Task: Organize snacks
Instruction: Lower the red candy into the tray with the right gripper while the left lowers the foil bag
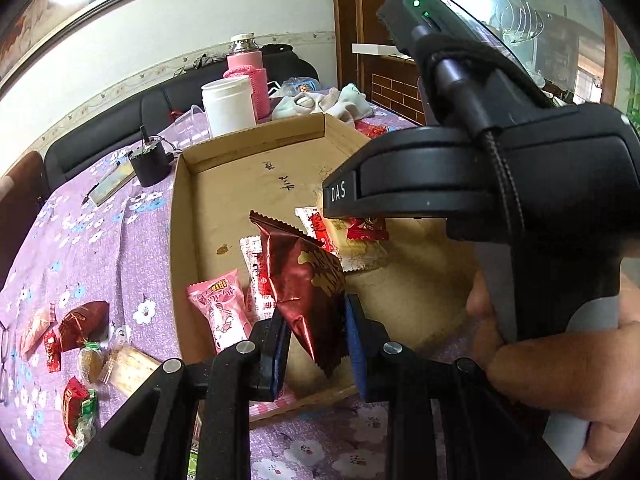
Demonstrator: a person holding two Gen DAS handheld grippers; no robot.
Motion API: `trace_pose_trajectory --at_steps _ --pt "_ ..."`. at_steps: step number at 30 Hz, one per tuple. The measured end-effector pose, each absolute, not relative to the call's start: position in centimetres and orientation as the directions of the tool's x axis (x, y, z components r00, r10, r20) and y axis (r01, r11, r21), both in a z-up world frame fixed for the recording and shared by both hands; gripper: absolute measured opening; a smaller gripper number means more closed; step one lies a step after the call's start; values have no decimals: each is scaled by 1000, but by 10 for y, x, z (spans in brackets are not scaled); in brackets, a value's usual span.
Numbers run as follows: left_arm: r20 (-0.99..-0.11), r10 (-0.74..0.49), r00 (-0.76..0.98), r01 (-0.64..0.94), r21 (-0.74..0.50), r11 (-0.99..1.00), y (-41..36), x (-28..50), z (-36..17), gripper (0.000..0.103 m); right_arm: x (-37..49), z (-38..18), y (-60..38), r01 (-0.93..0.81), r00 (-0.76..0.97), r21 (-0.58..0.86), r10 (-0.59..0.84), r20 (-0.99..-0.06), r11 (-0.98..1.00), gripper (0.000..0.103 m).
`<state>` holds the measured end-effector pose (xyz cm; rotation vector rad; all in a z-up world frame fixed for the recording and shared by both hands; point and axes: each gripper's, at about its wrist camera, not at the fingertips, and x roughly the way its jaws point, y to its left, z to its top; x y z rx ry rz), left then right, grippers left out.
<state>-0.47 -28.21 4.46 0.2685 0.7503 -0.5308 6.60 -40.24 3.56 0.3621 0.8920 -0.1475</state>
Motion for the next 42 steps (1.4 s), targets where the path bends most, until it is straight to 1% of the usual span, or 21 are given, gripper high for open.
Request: trace_pose_trajectory --at_steps 24,42 --pt "-704 -337 626 532 69 844 -284 -9 43 27 65 35 -397 271 623 202 -12 -782 941 21" --pt "-702 -332 630 530 75 845 -284 -10 43 27 64 38 -391 269 619 138 -62 -783 953 21"
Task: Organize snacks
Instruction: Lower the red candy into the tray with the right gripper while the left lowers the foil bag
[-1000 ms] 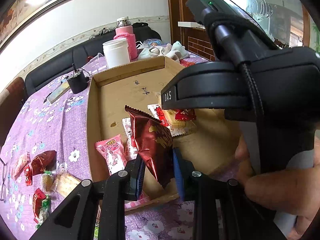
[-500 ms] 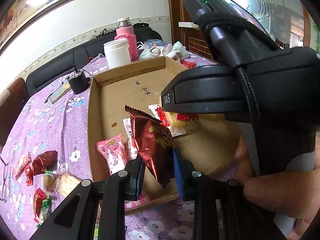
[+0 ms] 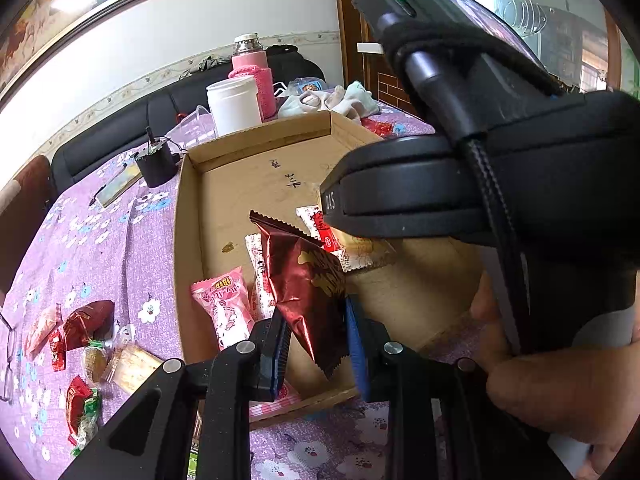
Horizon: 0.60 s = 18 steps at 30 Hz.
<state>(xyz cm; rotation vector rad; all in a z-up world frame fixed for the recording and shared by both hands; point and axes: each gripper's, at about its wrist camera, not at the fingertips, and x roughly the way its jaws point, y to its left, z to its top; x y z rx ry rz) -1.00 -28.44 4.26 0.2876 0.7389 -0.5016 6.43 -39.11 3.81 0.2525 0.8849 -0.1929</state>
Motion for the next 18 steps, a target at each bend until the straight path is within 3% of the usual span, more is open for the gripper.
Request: trace_pose_trajectory --at_steps 8,12,18 --pt "-696 -337 635 528 73 846 -283 -11 44 27 63 41 -389 268 623 120 -77 -778 956 21" --pt "-690 -343 638 527 67 847 -281 -12 46 27 61 44 -387 268 628 114 -84 -773 957 36" --pt "-675 -351 648 528 67 846 -280 -16 50 27 58 50 -386 263 646 108 -91 -758 959 38"
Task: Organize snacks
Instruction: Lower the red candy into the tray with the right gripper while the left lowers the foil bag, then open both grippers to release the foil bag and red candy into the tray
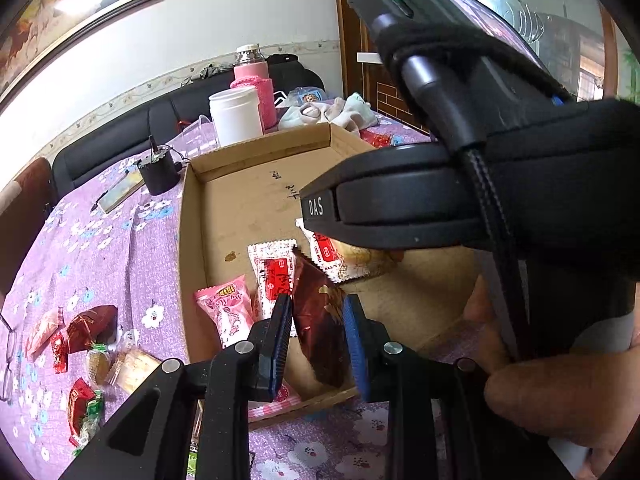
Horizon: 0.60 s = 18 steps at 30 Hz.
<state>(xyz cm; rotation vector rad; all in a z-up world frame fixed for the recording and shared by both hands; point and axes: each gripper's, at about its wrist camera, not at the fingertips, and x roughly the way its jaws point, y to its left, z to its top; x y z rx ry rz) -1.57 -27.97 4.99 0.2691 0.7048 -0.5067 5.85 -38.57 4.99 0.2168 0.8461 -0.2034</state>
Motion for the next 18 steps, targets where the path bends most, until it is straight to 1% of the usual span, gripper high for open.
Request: trace_pose_trajectory --at_steps 7,9,14,18 --pt "-667 -361 652 529 60 846 -279 -17 52 27 55 55 -385 268 660 90 -115 -742 959 38" --pt "-664 -358 656 527 64 848 -279 -19 52 31 55 56 -385 269 661 83 -121 -740 960 38" --pt "-656 -358 664 523 65 850 -278 -21 54 34 53 60 -383 273 673 68 -140 -726 960 38" --pt "-645 -349 680 513 77 855 -277 -22 56 40 51 63 -383 276 681 55 -155 -716 959 39"
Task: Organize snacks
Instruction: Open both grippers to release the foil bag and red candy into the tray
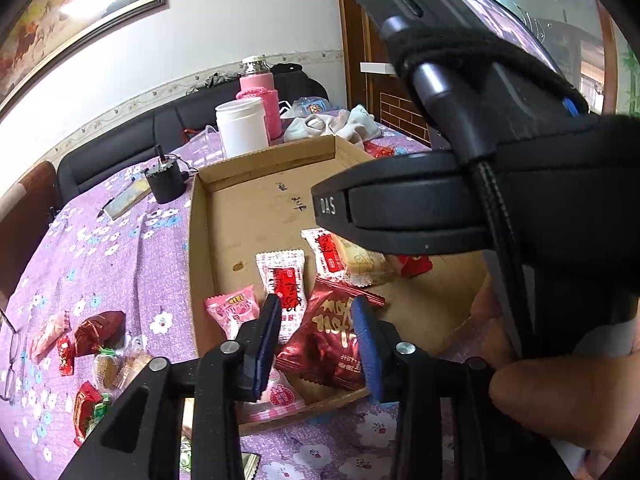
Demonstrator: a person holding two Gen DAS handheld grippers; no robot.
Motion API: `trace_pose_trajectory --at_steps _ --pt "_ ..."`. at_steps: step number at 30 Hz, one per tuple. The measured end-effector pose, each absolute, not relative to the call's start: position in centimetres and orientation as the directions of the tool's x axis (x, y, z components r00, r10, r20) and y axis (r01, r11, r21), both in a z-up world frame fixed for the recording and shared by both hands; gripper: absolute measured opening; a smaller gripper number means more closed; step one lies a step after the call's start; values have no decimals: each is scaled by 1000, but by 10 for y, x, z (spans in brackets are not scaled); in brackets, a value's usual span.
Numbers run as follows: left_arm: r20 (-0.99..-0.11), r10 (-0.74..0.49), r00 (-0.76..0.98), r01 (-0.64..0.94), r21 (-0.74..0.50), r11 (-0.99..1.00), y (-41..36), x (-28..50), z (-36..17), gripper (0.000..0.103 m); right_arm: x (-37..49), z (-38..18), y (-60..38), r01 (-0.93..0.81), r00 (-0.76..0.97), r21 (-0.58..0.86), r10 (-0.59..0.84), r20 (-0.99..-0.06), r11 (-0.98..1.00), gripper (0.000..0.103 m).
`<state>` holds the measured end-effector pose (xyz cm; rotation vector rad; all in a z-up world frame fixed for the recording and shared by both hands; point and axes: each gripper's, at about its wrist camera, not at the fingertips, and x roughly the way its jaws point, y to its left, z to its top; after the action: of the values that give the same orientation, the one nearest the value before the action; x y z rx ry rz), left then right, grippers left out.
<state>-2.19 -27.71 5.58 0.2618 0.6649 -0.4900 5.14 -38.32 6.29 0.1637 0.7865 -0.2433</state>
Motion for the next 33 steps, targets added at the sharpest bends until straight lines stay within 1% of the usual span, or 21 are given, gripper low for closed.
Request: trace_pose_trajectory --at_steps 4,6,9,11,13,20,22,33 --pt "-635 -344 692 504 84 860 -276 -22 58 44 50 67 -381 273 692 48 -161 -703 961 40" --pt "-631 -338 698 497 86 864 -275 -21 58 48 49 68 -381 275 696 40 -170 -697 961 41" --pt "-633 -333 699 488 81 869 -273 -17 58 52 47 71 -379 282 705 24 -190 -683 959 41" --pt "-638 -326 698 480 79 874 -272 -15 58 52 45 75 -377 281 718 16 -199 -667 959 43" --pt "-644 -319 696 471 73 879 -270 -10 57 52 42 79 -374 281 732 -2 -216 -647 960 49" --pt "-648 -314 694 458 60 887 -267 -2 57 52 36 89 -366 278 760 -46 -249 -600 959 51" --pt "-646 -316 695 457 57 888 -266 -1 57 52 34 92 -365 284 766 -54 -260 -588 957 53" --pt "-649 -304 697 436 48 899 -263 5 56 53 33 93 -367 303 763 -64 -282 -581 951 55"
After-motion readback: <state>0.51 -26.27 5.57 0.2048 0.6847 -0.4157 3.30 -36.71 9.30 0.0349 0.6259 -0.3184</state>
